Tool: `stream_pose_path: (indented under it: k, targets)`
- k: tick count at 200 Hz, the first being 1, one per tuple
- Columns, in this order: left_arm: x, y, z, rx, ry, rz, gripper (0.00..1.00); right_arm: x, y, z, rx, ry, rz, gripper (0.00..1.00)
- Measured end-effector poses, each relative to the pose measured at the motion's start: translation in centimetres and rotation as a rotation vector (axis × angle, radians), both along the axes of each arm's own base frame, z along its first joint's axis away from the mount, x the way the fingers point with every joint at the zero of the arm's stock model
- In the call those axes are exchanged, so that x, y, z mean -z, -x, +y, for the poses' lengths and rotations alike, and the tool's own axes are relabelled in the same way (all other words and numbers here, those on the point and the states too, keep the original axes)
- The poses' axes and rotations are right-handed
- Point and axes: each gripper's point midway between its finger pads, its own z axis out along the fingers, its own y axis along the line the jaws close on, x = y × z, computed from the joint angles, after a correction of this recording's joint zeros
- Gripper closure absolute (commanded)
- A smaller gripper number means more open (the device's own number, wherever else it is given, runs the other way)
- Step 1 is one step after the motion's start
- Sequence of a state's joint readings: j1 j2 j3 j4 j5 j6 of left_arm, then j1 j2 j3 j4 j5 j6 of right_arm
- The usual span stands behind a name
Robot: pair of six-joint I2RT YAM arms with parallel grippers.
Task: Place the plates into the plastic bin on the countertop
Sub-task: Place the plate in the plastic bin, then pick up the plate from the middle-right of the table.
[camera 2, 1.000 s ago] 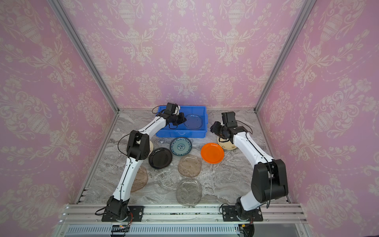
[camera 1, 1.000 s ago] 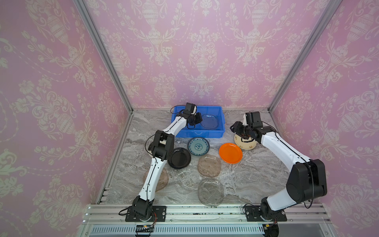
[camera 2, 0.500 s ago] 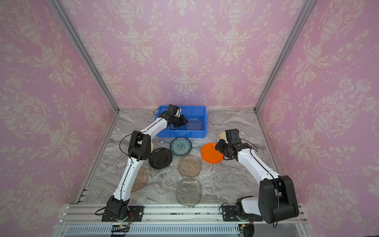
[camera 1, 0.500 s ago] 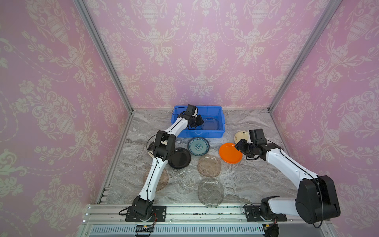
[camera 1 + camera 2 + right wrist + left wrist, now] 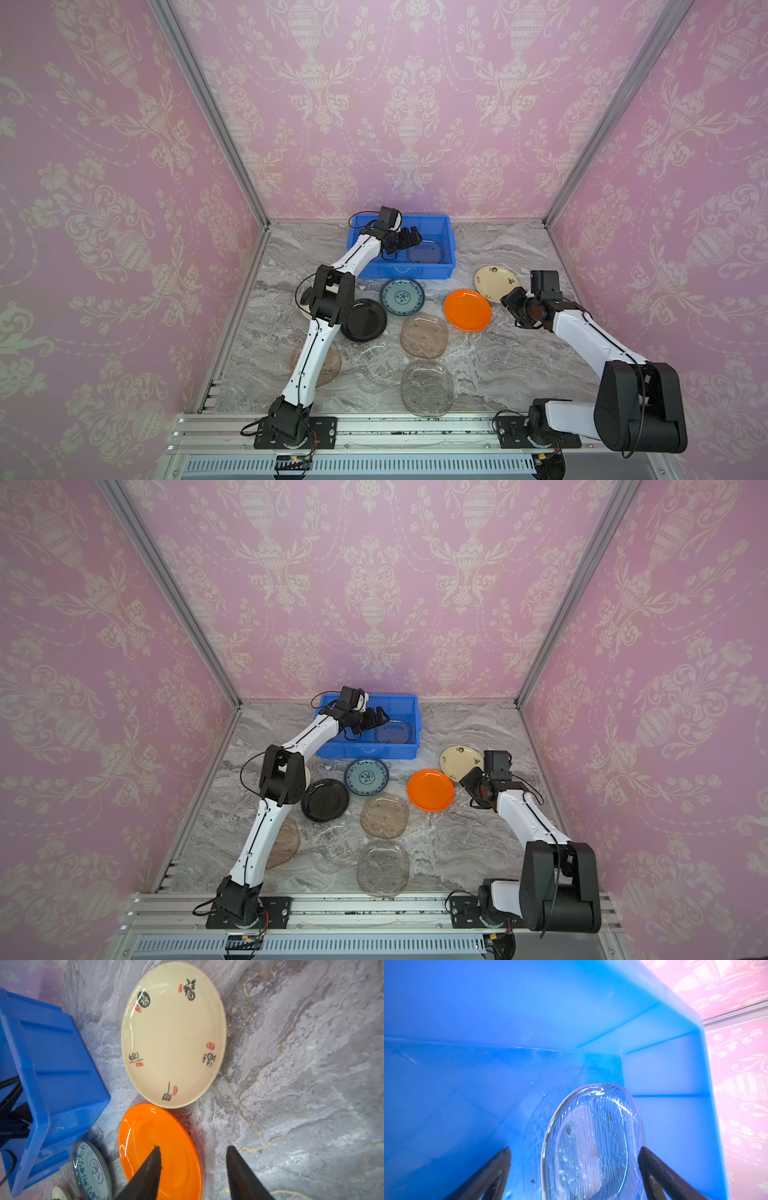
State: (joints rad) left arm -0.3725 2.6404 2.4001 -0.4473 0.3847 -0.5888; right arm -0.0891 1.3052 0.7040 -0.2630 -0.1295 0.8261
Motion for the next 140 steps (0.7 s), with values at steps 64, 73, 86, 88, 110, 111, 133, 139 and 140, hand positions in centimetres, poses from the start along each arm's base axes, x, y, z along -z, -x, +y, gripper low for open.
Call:
stream_pose_path:
  k: [64,73,86,88,110,111,133,139,140]
  targets:
    - [-9.1,1.5,-0.2,0.042,-0.036,-0.127,0.01,1.2,-0.2,-2.2,0.083,-0.006,-0.005,0.48]
    - [-10.8,2.1,-0.3,0.050,-0.041,-0.156,0.01,1.4,-0.3,-2.4,0.091,-0.008,-0.005,0.49]
    - [-12.9,3.5,-0.4,0.067,-0.047,-0.188,0.01,1.7,-0.5,-2.6,0.098,-0.009,-0.004,0.49]
    - [-13.2,3.8,-0.3,0.069,-0.048,-0.190,0.01,1.8,-0.5,-2.6,0.098,-0.010,-0.004,0.49]
    - [-15.6,7.1,0.0,0.091,-0.043,-0.230,0.01,2.0,-1.0,-2.9,0.108,-0.014,-0.018,0.49]
    - [-15.7,7.2,0.1,0.091,-0.043,-0.232,0.01,2.0,-1.1,-2.9,0.108,-0.013,-0.019,0.49]
    - [-16.1,10.8,1.1,0.099,-0.022,-0.265,0.01,2.2,-1.5,-2.9,0.105,-0.018,-0.031,0.49]
    - [-16.1,11.6,1.4,0.099,-0.017,-0.267,0.01,2.3,-1.6,-2.9,0.104,-0.019,-0.033,0.50]
    - [-16.1,11.8,1.5,0.098,-0.015,-0.269,0.01,2.3,-1.7,-2.9,0.104,-0.019,-0.034,0.50]
